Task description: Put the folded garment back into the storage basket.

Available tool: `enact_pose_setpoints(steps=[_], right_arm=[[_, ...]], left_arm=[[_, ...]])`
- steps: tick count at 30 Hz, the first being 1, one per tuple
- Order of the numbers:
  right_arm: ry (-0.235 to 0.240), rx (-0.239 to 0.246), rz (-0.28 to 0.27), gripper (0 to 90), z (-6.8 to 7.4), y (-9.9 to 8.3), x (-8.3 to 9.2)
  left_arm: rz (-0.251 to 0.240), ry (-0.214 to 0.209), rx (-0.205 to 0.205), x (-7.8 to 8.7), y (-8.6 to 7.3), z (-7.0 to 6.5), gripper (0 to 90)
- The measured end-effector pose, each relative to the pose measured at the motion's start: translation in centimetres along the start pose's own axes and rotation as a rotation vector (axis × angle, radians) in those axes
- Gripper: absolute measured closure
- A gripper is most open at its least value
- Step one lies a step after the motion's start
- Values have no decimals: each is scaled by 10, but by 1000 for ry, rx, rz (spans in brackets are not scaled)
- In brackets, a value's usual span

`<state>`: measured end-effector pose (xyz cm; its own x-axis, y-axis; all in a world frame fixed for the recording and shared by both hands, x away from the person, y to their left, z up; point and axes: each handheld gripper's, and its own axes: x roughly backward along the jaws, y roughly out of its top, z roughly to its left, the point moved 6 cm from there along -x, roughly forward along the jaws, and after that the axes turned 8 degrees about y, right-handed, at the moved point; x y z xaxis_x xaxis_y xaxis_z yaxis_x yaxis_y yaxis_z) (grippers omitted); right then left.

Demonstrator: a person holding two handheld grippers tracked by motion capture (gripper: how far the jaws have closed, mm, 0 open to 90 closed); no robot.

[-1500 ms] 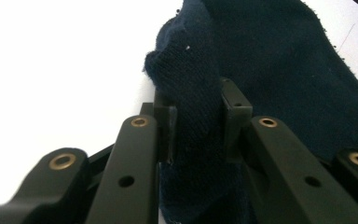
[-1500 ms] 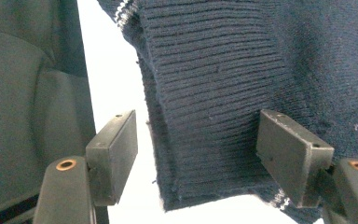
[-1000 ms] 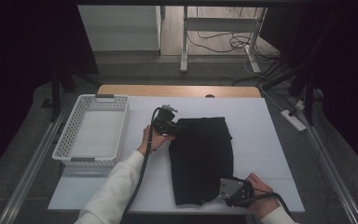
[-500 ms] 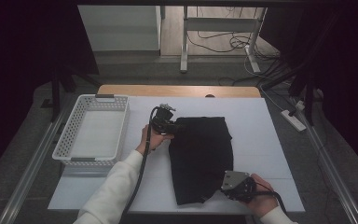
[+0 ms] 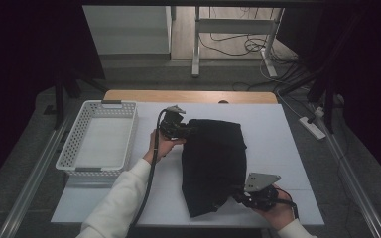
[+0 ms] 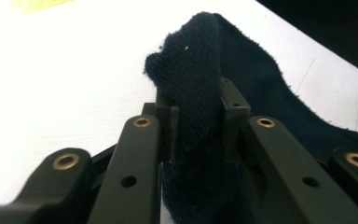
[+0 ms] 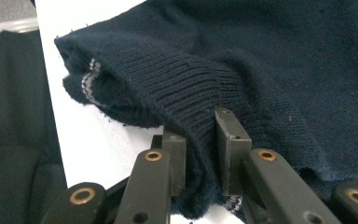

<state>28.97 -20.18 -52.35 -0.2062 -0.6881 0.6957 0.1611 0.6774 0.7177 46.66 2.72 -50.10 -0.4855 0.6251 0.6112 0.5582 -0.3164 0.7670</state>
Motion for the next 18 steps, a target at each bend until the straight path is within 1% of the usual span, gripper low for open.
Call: enact_pose_setpoints(steps=[8, 10, 13, 18], right_arm=[[-2, -31, -54, 761, -2, 5, 5], [9, -37, -66, 761, -3, 6, 5], [12, -56, -87, 761, -4, 8, 6], [0, -71, -128, 762, -7, 12, 10]], left_arm=[[-19, -6, -2, 6, 6, -3, 738], [-24, -5, -8, 8, 8, -3, 738], [-31, -5, -9, 10, 10, -4, 739], [-37, -3, -13, 14, 13, -4, 740]])
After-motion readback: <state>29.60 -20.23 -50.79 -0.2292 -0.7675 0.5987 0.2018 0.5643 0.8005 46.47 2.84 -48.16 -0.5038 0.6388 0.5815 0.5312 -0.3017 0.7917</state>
